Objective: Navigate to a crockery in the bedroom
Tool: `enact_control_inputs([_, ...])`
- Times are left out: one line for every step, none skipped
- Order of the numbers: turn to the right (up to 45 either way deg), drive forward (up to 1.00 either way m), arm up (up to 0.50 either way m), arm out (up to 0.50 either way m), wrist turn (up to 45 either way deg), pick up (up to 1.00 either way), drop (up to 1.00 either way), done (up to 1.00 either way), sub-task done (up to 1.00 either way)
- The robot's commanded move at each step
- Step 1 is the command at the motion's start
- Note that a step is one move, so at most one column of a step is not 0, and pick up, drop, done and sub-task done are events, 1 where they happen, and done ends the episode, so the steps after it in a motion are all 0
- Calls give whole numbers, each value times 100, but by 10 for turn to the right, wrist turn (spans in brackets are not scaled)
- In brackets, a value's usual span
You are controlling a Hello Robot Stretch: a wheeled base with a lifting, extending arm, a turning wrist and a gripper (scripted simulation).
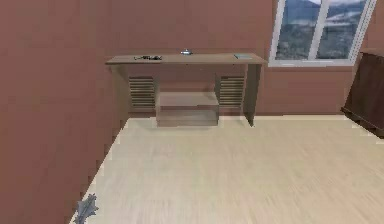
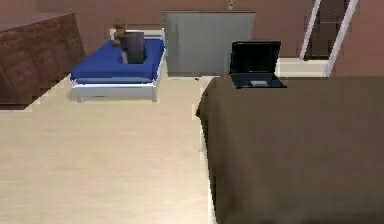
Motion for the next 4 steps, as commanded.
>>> enact_control_inputs([0,30,0,0,0,0,0,0,0])
enact_control_inputs([450,0,0,0,0,0,0,0,0])
enact_control_inputs([0,100,0,0,0,0,0,0,0])
enact_control_inputs([0,100,0,0,0,0,0,0,0])
